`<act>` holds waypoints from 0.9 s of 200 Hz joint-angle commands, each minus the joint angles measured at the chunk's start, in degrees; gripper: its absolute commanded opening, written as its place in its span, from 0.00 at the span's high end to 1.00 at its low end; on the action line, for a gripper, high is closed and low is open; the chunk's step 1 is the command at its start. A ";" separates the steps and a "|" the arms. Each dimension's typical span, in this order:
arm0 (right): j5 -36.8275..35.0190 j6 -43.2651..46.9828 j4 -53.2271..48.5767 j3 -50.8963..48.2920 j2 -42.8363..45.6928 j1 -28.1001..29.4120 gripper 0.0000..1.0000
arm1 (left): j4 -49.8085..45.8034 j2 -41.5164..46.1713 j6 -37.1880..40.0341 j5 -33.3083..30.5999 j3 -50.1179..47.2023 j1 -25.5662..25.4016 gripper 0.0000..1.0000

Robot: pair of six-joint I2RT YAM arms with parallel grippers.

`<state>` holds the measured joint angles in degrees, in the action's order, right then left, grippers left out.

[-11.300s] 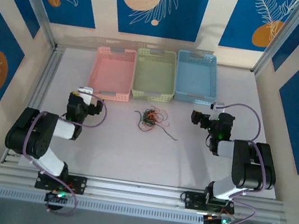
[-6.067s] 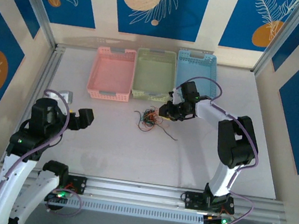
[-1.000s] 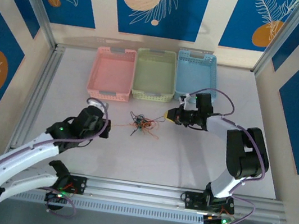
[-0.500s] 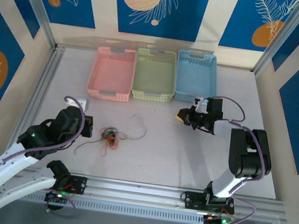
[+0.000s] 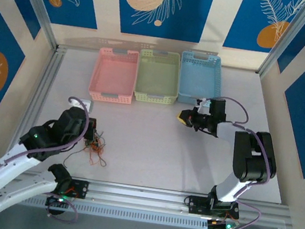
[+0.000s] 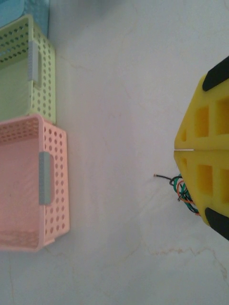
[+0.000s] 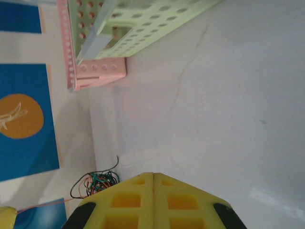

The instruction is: Untangle the cables

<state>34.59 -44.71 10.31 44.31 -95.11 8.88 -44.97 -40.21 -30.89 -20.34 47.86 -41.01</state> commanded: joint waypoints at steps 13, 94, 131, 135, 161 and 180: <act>-6.12 8.58 -5.77 1.08 7.66 7.28 0.87 | 6.90 -4.90 1.56 9.72 6.58 -0.15 1.00; -20.63 8.54 1.27 -7.64 23.77 22.70 0.41 | 13.93 -18.71 1.57 20.58 17.86 -0.22 1.00; -24.60 3.20 -2.19 -7.88 21.48 24.15 0.41 | 14.65 -25.63 3.28 19.55 17.44 -0.04 1.00; -24.43 2.78 -2.61 -7.64 20.83 24.21 0.42 | 14.58 -26.37 3.46 19.55 17.38 0.05 1.00; -24.44 -0.09 -5.77 -6.46 16.63 25.06 0.45 | 13.45 -31.11 4.75 20.20 17.57 0.15 1.00; -24.32 -2.59 -7.75 -5.25 14.24 26.04 0.48 | 12.78 -32.98 6.02 20.15 17.23 0.15 1.00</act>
<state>11.46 -43.03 6.92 36.99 -78.52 33.63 -32.01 -71.66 -27.68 -1.41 64.55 -40.99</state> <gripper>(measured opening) 0.531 0.065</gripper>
